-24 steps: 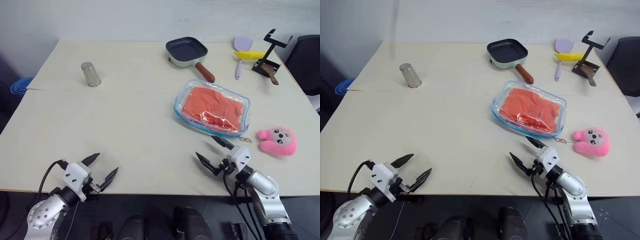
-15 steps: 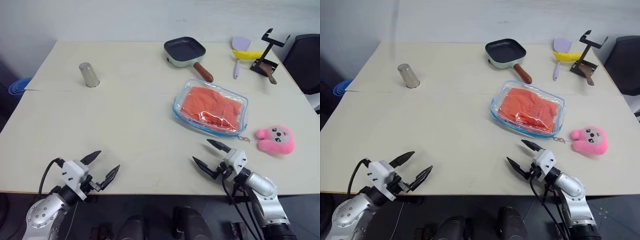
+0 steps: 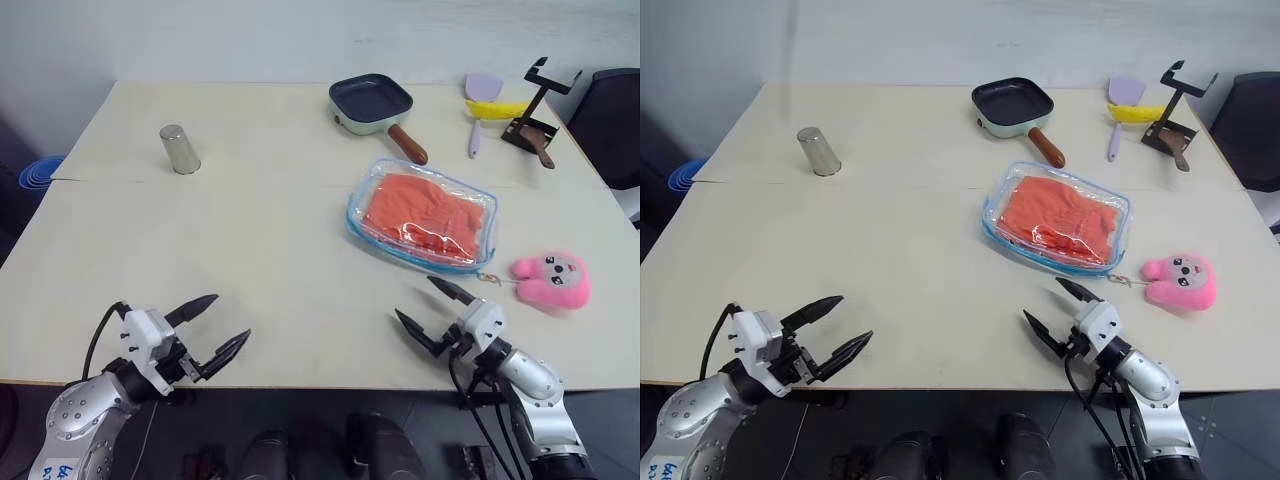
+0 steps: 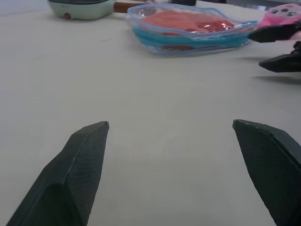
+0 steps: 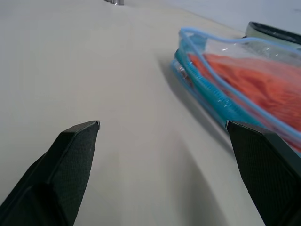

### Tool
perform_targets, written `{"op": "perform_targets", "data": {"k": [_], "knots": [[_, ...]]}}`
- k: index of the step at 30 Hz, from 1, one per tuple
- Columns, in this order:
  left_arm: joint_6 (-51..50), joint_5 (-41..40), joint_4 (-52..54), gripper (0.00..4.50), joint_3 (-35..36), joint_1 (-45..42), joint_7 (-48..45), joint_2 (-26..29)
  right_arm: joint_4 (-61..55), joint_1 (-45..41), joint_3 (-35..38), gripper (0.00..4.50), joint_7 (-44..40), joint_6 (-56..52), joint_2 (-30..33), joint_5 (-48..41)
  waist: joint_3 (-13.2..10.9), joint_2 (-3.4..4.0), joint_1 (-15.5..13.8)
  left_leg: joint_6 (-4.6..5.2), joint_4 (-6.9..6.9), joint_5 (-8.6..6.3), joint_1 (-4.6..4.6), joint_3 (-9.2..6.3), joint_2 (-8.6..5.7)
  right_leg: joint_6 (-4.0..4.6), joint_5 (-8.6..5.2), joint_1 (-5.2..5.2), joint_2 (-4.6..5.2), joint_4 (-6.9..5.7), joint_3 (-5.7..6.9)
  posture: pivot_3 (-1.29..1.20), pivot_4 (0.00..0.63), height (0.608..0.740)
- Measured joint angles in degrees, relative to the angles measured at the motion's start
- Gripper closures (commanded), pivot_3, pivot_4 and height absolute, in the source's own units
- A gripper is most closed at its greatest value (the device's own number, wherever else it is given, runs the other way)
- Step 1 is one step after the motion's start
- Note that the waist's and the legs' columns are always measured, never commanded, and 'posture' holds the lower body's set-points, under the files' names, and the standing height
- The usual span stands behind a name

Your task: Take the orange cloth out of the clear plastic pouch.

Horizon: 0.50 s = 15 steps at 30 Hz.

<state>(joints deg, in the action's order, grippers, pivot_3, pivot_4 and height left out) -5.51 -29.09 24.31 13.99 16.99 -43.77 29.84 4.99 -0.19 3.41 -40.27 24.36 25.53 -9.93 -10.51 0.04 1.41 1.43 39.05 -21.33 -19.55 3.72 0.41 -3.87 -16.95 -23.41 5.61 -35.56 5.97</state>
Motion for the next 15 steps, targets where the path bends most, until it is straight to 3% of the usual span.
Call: {"op": "perform_targets", "data": {"k": [4, 8, 11, 15], "knots": [[-3.8, -1.3, 2.8, 0.07, -3.8, -4.5, -1.9, 1.8, 1.3, -10.8, -0.2, 0.0, 6.4, -0.3, 3.7, 11.1, 0.0, 0.06, 0.3, -0.13, 0.01, 0.07, 0.08, 0.04, 0.03, 0.0, 0.0, -0.02, -0.07, -0.1, -0.02, 0.0, 0.15, 0.74], [-5.4, -1.3, 3.1, 0.07, -6.4, -7.0, -1.9, 1.3, 10.2, -20.3, -3.2, 0.0, 10.4, -2.5, 3.8, 17.9, 0.0, 0.07, 0.2, -0.18, 0.01, 0.12, 0.06, 0.03, 0.07, 0.03, -0.02, -0.04, -0.12, -0.17, 0.01, 0.0, 0.15, 0.74], [-5.7, -1.1, 3.1, 0.0, -7.2, -7.5, -1.6, 1.2, 17.8, -24.9, -5.8, 0.6, 10.7, -4.7, 3.5, 19.8, 0.0, 0.06, 0.2, -0.1, 0.05, 0.16, 0.0, 0.05, 0.03, 0.03, -0.02, -0.03, -0.1, -0.13, 0.01, 0.0, 0.15, 0.74], [-5.8, -1.0, 3.1, 0.0, -7.2, -7.4, -0.8, 1.0, 20.3, -27.9, -7.0, 1.93, 8.2, -7.4, 3.4, 18.7, 0.0, 0.06, 0.2, -0.08, 0.08, 0.17, 0.04, 0.04, 0.04, 0.02, -0.01, 0.04, -0.09, -0.11, 0.01, 0.0, 0.15, 0.74]]}}
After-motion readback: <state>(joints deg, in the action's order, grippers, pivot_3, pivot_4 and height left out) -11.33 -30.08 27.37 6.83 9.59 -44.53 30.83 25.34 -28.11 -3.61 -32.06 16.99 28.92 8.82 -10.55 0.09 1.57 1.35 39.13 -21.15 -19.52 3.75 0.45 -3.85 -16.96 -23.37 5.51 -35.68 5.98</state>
